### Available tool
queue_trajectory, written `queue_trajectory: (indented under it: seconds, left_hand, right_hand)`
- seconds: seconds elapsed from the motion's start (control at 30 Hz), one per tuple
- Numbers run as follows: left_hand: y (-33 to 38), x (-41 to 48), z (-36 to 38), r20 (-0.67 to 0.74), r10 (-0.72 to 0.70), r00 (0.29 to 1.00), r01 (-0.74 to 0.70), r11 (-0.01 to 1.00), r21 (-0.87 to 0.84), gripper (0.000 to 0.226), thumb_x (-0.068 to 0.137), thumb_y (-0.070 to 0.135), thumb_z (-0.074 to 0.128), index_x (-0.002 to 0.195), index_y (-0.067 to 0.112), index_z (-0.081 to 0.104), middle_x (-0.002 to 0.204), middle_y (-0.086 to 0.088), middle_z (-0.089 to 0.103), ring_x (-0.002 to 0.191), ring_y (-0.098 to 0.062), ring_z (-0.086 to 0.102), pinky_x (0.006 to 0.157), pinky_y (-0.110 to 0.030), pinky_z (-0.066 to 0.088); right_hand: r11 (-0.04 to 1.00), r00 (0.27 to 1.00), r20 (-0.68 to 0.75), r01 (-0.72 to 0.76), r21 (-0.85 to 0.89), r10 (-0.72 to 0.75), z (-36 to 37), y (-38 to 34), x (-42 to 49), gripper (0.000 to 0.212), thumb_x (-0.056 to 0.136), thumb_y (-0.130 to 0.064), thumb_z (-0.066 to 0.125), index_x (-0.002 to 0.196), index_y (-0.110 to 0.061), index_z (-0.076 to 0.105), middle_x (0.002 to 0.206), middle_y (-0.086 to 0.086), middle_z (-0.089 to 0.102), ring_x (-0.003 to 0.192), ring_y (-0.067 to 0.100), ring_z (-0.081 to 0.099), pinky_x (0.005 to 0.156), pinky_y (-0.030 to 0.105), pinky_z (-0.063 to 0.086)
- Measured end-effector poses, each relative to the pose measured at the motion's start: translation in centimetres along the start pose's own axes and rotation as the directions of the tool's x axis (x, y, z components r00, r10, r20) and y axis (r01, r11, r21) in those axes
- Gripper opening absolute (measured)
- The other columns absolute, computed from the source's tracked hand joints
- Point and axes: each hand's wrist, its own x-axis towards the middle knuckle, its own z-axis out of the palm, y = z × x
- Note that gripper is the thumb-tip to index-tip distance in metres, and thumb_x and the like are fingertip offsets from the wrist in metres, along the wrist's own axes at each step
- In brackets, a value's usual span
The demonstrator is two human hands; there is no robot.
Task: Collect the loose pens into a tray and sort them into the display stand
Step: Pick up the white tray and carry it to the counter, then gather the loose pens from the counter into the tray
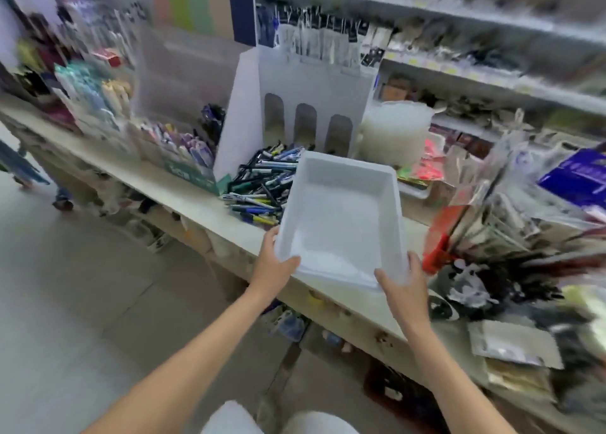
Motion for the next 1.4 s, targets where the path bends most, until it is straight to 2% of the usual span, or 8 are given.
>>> queue_trajectory:
  seconds: [0.2, 0.37, 0.53, 0.73, 0.8, 0.93, 1.1, 1.4]
  left_hand:
    - [-0.7, 3.5, 3.2, 0.260, -0.006, 0.965, -0.008, 0.998, 0.055, 0.070, 0.094, 0.014, 0.065, 0.151, 0.023, 0.026, 0.147, 0.002, 0.039, 0.123, -0.019, 0.047, 0.093, -0.033, 0.047]
    - [-2.8, 3.6, 3.1, 0.381, -0.066, 0.922, 0.031, 0.995, 0.095, 0.073, 0.095, 0.023, 0.066, 0.153, 0.025, 0.021, 0.129, 0.015, 0.036, 0.112, -0.007, 0.040, 0.082, -0.020, 0.040]
    - [-4.4, 3.9, 2.4, 0.414, -0.080, 0.907, 0.024, 0.990, 0.139, 0.078, 0.092, 0.030, 0.070, 0.151, 0.028, 0.020, 0.137, 0.003, 0.047, 0.114, -0.016, 0.052, 0.092, -0.031, 0.046]
    - [-4.7, 4.5, 2.4, 0.547, -0.092, 0.832, -0.008, 0.984, 0.179, 0.105, 0.080, 0.035, 0.082, 0.156, 0.030, 0.010, 0.145, 0.011, 0.040, 0.129, -0.014, 0.048, 0.107, -0.036, 0.044]
    - [-4.8, 4.7, 2.1, 0.565, -0.089, 0.820, -0.038, 0.977, 0.208, 0.121, 0.072, 0.036, 0.088, 0.158, 0.031, 0.002, 0.151, 0.020, 0.030, 0.134, -0.006, 0.038, 0.108, -0.031, 0.042]
    - [-5.0, 5.7, 2.0, 0.594, -0.091, 0.799, -0.111, 0.949, 0.295, 0.133, 0.063, 0.039, 0.092, 0.158, 0.036, -0.001, 0.144, 0.017, 0.045, 0.125, -0.010, 0.051, 0.095, -0.023, 0.052]
    - [-4.3, 7.3, 3.0, 0.569, -0.094, 0.817, -0.143, 0.923, 0.357, 0.134, 0.064, 0.037, 0.092, 0.159, 0.033, -0.002, 0.158, 0.007, 0.033, 0.139, -0.021, 0.040, 0.110, -0.043, 0.043]
    - [-4.4, 8.2, 2.6, 0.578, -0.074, 0.813, -0.146, 0.934, 0.326, 0.130, 0.065, 0.038, 0.091, 0.158, 0.037, 0.000, 0.156, 0.008, 0.036, 0.138, -0.020, 0.041, 0.109, -0.045, 0.044]
  right_hand:
    - [0.991, 0.966, -0.225, -0.136, -0.011, 0.130, -1.7, 1.7, -1.7, 0.053, 0.088, -0.014, 0.069, 0.132, -0.024, 0.043, 0.114, -0.007, 0.055, 0.105, 0.019, 0.055, 0.083, 0.036, 0.048]
    - [0.979, 0.947, -0.262, -0.200, -0.037, 0.184, -0.8, 2.6, -3.3, 0.050, 0.088, -0.012, 0.068, 0.131, -0.024, 0.044, 0.114, -0.011, 0.054, 0.106, 0.011, 0.054, 0.079, 0.026, 0.044]
    - [0.961, 0.938, -0.258, -0.261, -0.087, 0.231, 0.4, 4.7, -3.0, 0.051, 0.085, -0.017, 0.068, 0.130, -0.026, 0.045, 0.118, -0.008, 0.055, 0.111, 0.014, 0.054, 0.090, 0.034, 0.047]
    - [0.908, 0.938, -0.299, -0.269, -0.321, 0.173, 1.4, 6.0, -3.4, 0.064, 0.092, -0.038, 0.062, 0.147, -0.020, 0.033, 0.150, 0.001, 0.032, 0.137, 0.014, 0.028, 0.115, 0.044, 0.031]
    - [0.853, 0.965, -0.246, -0.201, -0.481, 0.089, 1.7, 6.1, -4.2, 0.081, 0.089, -0.053, 0.062, 0.153, -0.018, 0.026, 0.159, 0.000, 0.021, 0.146, 0.018, 0.017, 0.121, 0.043, 0.020]
    - [0.729, 0.999, 0.035, 0.005, -0.685, 0.026, 2.2, 6.9, -4.5, 0.081, 0.086, -0.065, 0.057, 0.150, -0.023, 0.035, 0.152, -0.003, 0.039, 0.141, 0.018, 0.029, 0.121, 0.038, 0.016]
    - [0.642, 0.999, 0.029, -0.005, -0.767, 0.043, 2.0, 6.8, -2.3, 0.064, 0.088, -0.067, 0.053, 0.130, -0.020, 0.062, 0.125, -0.004, 0.066, 0.118, 0.019, 0.054, 0.105, 0.032, 0.030]
    - [0.592, 0.990, 0.083, -0.001, -0.806, 0.115, 2.5, 6.2, -1.4, 0.070, 0.084, -0.079, 0.042, 0.122, -0.026, 0.066, 0.123, -0.009, 0.066, 0.116, 0.013, 0.055, 0.102, 0.033, 0.029]
